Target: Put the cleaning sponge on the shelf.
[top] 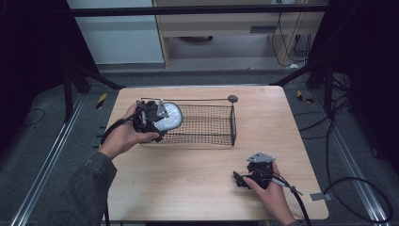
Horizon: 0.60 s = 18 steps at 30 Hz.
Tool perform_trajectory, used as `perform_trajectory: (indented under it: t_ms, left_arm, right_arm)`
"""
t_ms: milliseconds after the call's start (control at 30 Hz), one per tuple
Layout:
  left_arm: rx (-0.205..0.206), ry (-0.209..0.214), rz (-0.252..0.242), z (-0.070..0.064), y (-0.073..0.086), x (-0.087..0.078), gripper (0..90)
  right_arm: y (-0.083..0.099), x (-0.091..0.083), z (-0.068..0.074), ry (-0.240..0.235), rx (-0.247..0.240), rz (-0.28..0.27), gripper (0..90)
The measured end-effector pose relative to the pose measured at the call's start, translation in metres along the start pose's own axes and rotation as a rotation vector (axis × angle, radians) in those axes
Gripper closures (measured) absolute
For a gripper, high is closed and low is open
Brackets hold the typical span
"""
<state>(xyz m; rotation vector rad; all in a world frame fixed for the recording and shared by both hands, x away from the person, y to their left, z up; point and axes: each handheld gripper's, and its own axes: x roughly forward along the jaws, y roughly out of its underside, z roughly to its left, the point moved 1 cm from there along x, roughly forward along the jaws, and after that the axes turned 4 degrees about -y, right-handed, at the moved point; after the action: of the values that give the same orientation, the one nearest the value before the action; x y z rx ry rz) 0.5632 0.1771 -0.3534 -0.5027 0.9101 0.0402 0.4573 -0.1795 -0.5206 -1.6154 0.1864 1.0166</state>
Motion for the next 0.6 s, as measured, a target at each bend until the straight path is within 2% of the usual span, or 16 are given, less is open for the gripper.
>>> perform_trajectory:
  t_ms: [133,300,600]
  left_arm:
    - [0.006,-0.011,0.027,0.004,-0.003,0.005,12.0]
    - [0.023,-0.017,0.012,0.009,-0.008,0.006,12.0]
    - [0.037,-0.015,0.018,0.019,-0.015,0.014,12.0]
  right_arm:
    - [0.000,0.000,0.000,-0.002,0.007,0.002,0.4]
    - [0.000,0.000,0.001,-0.002,0.008,0.002,0.4]
    - [0.000,0.000,0.000,-0.003,0.007,0.001,0.4]
